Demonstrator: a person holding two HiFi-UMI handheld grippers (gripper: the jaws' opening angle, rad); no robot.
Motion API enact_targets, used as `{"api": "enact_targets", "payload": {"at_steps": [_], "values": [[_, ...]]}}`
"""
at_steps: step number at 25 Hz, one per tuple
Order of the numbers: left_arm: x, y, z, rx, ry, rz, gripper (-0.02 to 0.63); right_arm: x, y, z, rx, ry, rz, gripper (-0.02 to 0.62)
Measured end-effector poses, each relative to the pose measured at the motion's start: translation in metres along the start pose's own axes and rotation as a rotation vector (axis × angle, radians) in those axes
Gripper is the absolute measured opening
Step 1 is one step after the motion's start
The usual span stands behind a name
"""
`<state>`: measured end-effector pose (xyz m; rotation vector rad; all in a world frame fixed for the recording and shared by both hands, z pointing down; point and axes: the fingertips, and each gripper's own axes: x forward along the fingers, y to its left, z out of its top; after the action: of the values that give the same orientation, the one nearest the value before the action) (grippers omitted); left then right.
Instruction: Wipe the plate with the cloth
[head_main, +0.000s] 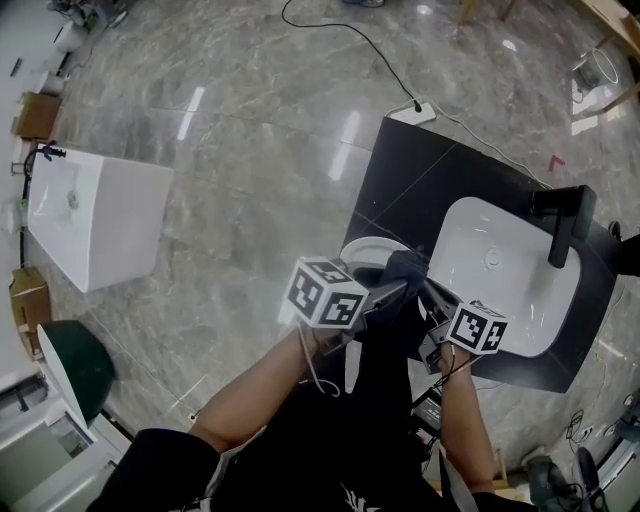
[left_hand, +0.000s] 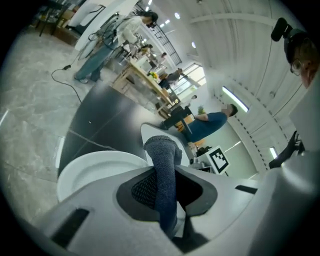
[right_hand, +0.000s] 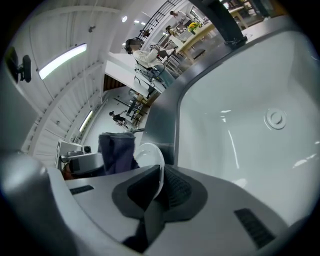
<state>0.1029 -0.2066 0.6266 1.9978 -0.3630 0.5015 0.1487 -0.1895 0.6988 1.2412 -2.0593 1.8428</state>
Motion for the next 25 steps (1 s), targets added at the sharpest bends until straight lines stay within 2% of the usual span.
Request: {"api": "enact_targets", "payload": {"at_steps": [4,9,17,25], "values": [[0.031,0.016,-0.014,0.007,0.068,0.037,0.060,0.001,0.003,0.000,0.001,0.003,-0.001,0.018],[0.024,0.042,-0.010,0.015,0.095,0.109,0.060,-0.001,0.002,0.000,-0.004,0.006,0.008,0.018],[-0.035,0.094,0.006,-0.007,0.088,0.251,0.060,-0.001,-0.002,0.002,0.007,0.006,0.003,0.018],[-0.096,0.127,0.003,-0.022,0.064,0.370,0.060,0.002,-0.001,0.006,0.003,-0.003,-0.004,0.018]]}}
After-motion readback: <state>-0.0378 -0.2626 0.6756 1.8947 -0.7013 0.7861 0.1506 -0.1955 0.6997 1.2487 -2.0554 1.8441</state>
